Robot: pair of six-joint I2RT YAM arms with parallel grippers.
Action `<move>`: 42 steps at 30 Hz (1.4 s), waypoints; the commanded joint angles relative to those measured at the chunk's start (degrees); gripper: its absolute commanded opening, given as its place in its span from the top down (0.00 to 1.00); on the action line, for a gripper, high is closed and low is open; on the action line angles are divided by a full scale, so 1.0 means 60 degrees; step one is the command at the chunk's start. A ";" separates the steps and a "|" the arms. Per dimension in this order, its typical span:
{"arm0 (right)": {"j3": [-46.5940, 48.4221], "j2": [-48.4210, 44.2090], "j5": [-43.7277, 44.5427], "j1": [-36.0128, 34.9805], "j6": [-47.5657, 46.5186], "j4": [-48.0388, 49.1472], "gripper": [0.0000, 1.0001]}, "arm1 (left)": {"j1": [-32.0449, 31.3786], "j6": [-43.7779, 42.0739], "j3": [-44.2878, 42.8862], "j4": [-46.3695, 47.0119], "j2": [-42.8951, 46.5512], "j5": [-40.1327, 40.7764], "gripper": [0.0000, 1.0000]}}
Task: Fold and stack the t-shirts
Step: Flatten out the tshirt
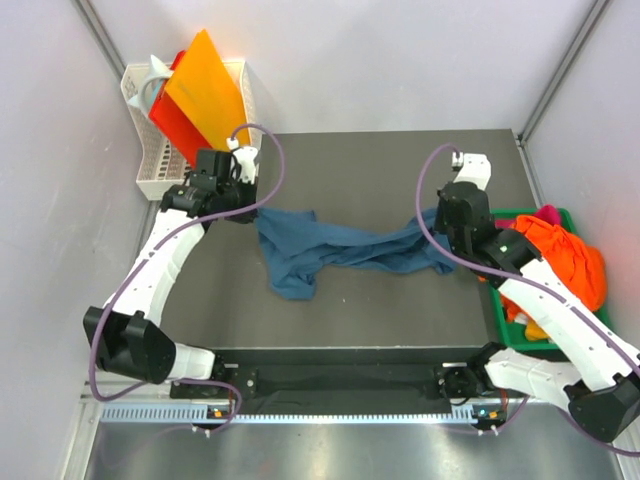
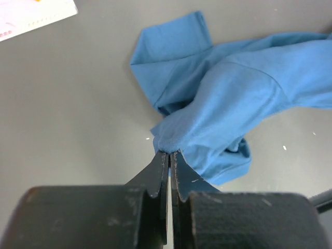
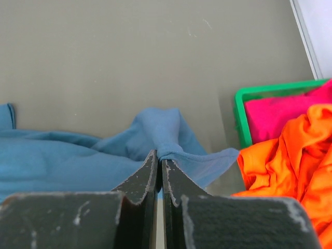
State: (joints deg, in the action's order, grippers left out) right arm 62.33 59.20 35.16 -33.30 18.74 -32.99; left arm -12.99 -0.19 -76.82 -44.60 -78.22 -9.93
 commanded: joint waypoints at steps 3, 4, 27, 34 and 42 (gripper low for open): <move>0.0302 -0.1120 0.0468 0.0379 0.0144 0.0123 1.00 | 0.0377 -0.0013 -0.1257 0.0095 0.0394 0.0586 1.00; 0.0567 -0.1136 0.0512 0.0509 0.0012 0.0079 1.00 | 0.0654 -0.0013 -0.1564 0.0080 0.0423 0.0630 1.00; 0.7204 -0.0550 0.0278 0.0541 -0.2845 -0.1488 1.00 | 0.0994 -0.0921 -0.7366 -0.1501 0.2504 0.2812 1.00; 0.6665 -0.0389 0.0000 0.0452 -0.2466 -0.1255 1.00 | 0.1096 -0.0790 -0.7269 -0.1620 0.2621 0.2872 1.00; 0.6267 -0.0315 0.0000 0.0452 -0.2229 -0.0479 1.00 | 0.1111 -0.0818 -0.7996 -0.1210 0.2050 0.2915 1.00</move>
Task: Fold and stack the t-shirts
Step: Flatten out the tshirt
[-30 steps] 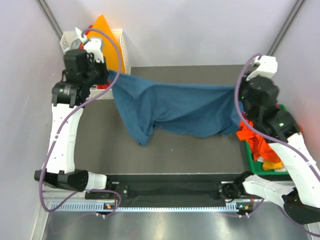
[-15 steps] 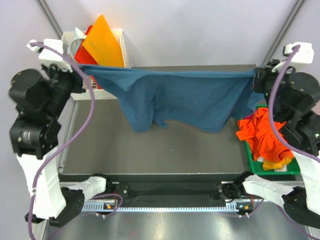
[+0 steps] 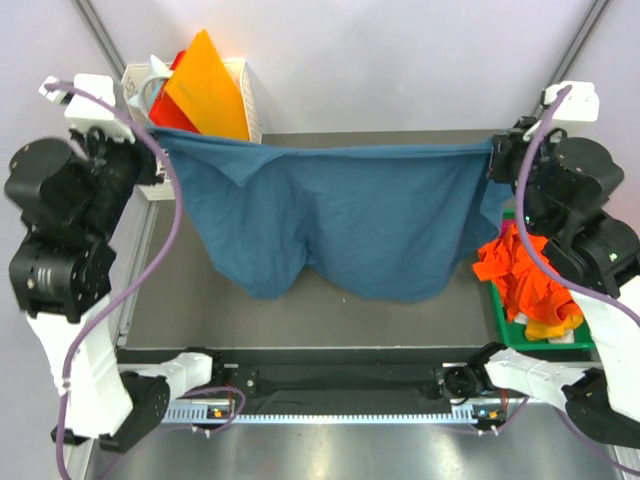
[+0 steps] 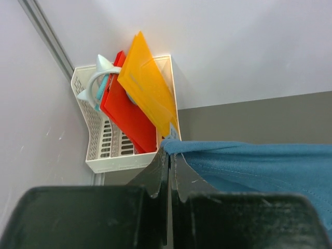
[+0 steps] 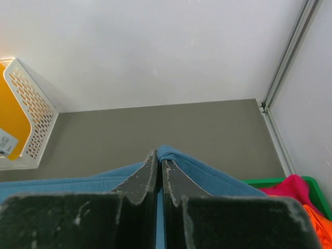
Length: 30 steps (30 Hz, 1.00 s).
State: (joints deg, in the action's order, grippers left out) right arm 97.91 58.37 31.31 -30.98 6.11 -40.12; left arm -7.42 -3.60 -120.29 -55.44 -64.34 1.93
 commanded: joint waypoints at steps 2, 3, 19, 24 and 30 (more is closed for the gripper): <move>0.0773 -0.0294 0.0772 0.0066 -0.0431 0.0812 1.00 | 0.0182 -0.0294 -0.1307 0.0919 -0.0220 0.1068 1.00; 0.0965 -0.0324 0.0802 0.0066 -0.0534 0.0798 1.00 | 0.0182 -0.0381 -0.1483 0.1007 -0.0205 0.1098 1.00; 0.3312 0.0071 0.0685 0.0037 -0.1194 0.0300 1.00 | 0.0167 -0.0499 -0.2907 0.1520 0.0337 0.1391 1.00; 0.2711 0.0947 0.0612 0.0051 -0.0729 0.0358 1.00 | 0.0167 -0.0704 -0.1722 0.1214 -0.0479 0.1056 1.00; 0.2329 0.2618 0.0306 0.0811 -0.0463 0.1090 1.00 | 0.0167 -0.0866 -0.0036 0.2076 -0.2163 0.0615 1.00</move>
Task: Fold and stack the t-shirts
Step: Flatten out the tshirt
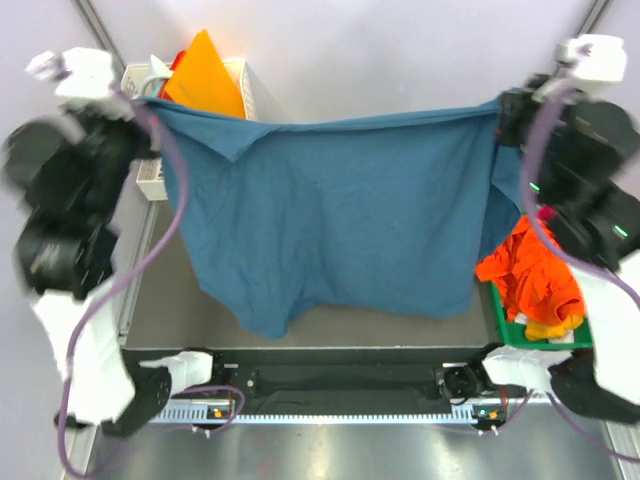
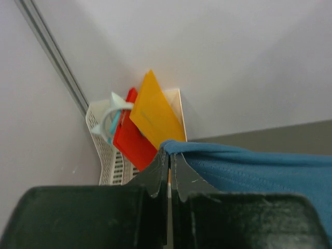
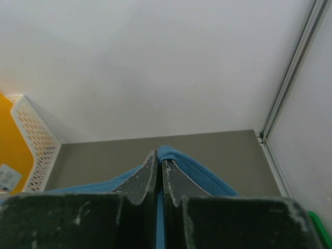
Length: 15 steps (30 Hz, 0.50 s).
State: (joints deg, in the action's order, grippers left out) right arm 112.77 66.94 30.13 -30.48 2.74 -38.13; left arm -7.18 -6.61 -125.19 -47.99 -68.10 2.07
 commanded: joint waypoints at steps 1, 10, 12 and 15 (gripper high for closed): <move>0.0084 0.1787 0.0138 0.0990 0.0302 0.0745 1.00 | 0.0127 -0.0334 0.0752 0.0951 -0.1860 0.0579 1.00; 0.2863 0.5570 -0.1167 0.3233 0.1505 0.0700 1.00 | 0.0288 -0.0641 -0.3636 0.1275 -0.6957 0.1105 1.00; 0.3438 0.6184 -0.1417 0.3672 0.1709 0.0905 1.00 | 0.0288 -0.0831 -0.4576 0.1841 -0.7879 0.1266 1.00; 0.4450 0.6510 -0.2032 0.4084 0.1930 0.1226 1.00 | 0.0274 -0.0920 -0.4448 0.2693 -0.8060 0.1472 1.00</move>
State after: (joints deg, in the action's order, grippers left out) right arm 129.62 107.87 20.53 -10.15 11.90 -37.60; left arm -6.74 -9.93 -146.87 -42.30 -117.93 5.91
